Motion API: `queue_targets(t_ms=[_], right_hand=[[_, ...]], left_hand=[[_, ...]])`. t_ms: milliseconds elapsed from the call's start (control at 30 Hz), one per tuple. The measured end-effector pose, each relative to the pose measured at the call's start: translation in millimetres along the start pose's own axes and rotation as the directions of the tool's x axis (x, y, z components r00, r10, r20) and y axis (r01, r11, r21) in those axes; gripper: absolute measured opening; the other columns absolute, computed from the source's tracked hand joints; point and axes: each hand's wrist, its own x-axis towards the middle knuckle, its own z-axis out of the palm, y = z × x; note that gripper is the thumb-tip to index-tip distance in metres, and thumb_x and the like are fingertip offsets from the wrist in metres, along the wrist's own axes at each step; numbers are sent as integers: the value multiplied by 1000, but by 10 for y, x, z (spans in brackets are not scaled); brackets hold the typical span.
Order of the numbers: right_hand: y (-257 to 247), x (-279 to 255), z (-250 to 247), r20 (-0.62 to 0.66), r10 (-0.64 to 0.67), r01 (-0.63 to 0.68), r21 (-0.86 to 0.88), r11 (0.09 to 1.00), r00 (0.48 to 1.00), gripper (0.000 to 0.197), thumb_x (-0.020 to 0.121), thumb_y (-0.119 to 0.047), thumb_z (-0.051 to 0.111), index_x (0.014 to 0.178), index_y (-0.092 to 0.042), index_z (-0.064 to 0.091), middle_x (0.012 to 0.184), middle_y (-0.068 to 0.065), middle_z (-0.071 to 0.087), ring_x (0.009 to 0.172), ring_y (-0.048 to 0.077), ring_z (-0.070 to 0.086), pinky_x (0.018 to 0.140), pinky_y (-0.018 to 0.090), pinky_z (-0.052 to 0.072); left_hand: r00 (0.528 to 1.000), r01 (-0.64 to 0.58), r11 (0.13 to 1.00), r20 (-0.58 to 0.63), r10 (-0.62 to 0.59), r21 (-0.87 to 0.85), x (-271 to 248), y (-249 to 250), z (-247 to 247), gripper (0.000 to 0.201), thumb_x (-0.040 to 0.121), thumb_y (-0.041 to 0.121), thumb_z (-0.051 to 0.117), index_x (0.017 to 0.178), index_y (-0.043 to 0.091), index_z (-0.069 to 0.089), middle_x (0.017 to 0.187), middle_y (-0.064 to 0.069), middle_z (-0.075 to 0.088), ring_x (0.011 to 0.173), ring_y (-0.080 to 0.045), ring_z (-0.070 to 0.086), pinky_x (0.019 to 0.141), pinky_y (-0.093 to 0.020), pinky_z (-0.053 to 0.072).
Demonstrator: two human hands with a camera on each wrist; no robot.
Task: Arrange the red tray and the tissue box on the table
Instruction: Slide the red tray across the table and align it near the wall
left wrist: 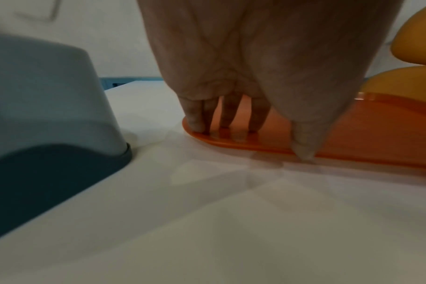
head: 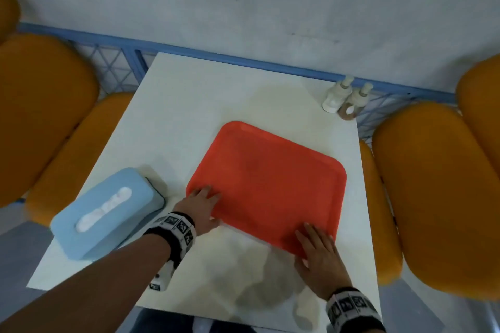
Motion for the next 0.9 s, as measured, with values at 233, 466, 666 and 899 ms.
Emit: queue_targets(t_ms=[233,466,666,899], right_hand=[[184,978,-470,33,16,-17,48,999,999,51,96,-41,46,144,-28,35,158,-1,24,143,25,19,120,42,18],[83,1511,-607,47,30,-31,21,999,998,50,99,-44,36,146,-27,33,159,0,21,145,23,17,121,41,13],[55,1963,-809,72,59,-60,10,998,996,48,101,-42,34,146,-28,32,160,-2,18,145,23,15,120,41,15],[109,2570,-939,20,55,-55,-11,998,998,47,102,-39,31,147,-27,29,160,-1,18,145,24,15,120,40,14]], left_hand=[[994,98,990,-39,-103,-105,219,26,-192,58,96,40,44,148,26,24,159,-11,16,144,-41,19,115,-55,30],[994,98,990,-27,-102,-96,713,-230,-526,60,95,37,48,147,23,23,158,-13,18,144,-41,19,116,-54,29],[995,77,993,-51,-81,-89,1081,-400,-853,56,96,39,47,147,22,29,159,-11,20,144,-39,21,115,-54,30],[981,89,991,-162,-105,-104,1514,-481,-1194,48,95,42,44,139,25,38,156,-5,31,137,-31,38,114,-47,32]])
